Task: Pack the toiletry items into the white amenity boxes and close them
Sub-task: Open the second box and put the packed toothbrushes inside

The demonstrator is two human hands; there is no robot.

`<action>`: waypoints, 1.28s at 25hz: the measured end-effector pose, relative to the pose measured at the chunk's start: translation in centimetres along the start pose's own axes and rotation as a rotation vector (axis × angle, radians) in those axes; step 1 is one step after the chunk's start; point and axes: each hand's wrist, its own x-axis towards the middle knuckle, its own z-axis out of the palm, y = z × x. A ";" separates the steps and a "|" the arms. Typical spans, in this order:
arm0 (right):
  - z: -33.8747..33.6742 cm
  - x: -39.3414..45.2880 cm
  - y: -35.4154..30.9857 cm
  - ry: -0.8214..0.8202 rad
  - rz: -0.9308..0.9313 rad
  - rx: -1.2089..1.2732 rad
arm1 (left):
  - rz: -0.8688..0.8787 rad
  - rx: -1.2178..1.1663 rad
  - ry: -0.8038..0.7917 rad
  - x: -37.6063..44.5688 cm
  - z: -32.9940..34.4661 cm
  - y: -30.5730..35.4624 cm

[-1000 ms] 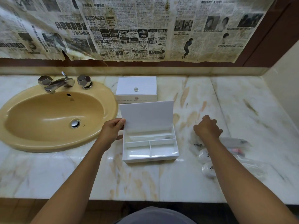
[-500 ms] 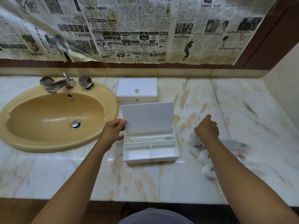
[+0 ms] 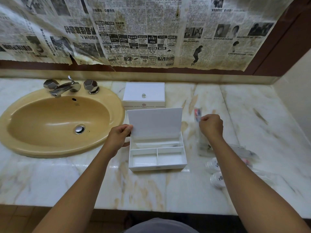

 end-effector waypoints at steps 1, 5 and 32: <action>-0.3 -0.1 -0.6 0.009 -0.029 0.032 | 0.002 0.002 0.000 0.0 0.0 0.0; -2.2 -2.1 -4.3 0.044 -0.210 0.162 | 0.000 0.002 -0.004 0.2 -0.1 0.0; 6.7 -11.8 -5.5 -0.491 -0.777 -0.478 | -0.005 0.007 -0.017 0.2 -0.1 0.0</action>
